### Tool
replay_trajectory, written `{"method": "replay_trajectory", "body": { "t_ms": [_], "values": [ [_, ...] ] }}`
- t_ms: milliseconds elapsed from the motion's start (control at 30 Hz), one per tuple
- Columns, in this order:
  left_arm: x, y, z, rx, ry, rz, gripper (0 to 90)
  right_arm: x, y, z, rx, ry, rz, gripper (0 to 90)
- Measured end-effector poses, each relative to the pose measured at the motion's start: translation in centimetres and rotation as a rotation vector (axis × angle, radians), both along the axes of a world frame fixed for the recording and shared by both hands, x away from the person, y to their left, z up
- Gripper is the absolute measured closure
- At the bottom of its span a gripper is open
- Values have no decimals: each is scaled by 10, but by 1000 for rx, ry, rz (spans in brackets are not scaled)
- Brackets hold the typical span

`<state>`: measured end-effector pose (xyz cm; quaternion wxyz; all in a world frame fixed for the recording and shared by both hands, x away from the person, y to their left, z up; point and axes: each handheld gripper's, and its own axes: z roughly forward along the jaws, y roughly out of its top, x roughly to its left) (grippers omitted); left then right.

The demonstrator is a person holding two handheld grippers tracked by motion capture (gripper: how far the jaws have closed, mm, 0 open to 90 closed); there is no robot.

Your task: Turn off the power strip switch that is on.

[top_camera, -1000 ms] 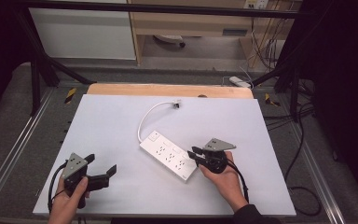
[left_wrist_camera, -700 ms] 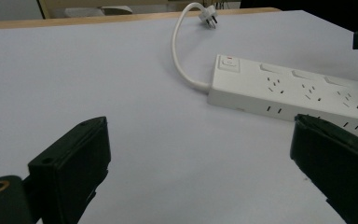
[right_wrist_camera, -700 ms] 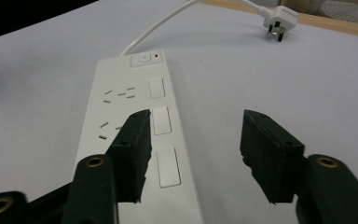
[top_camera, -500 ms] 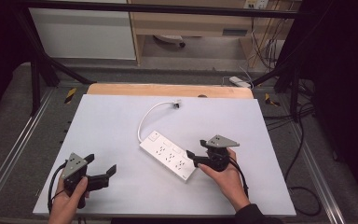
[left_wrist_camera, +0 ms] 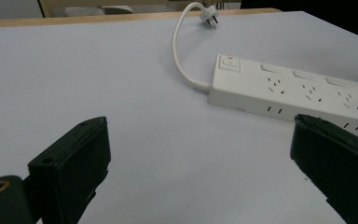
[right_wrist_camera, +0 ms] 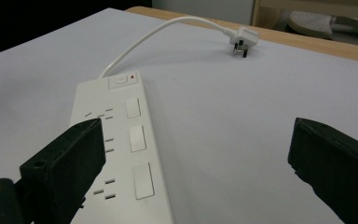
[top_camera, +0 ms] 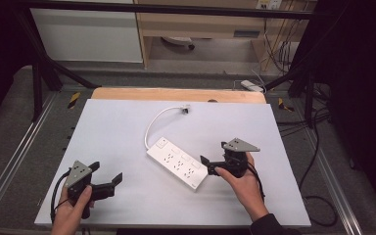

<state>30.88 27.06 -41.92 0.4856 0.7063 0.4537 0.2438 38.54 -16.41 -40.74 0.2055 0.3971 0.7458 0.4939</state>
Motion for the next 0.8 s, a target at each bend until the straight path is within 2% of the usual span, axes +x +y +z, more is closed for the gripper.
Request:
{"method": "replay_trajectory", "body": {
  "t_ms": [267, 800],
  "values": [
    [1, 0, -1, -1, 8, -3, 51, -4, -10, 4, -23, -67, -36, 46],
    [1, 0, -1, -4, 5, 1, 51, -7, -29, 17, 7, -80, -53, 39]
  ]
}}
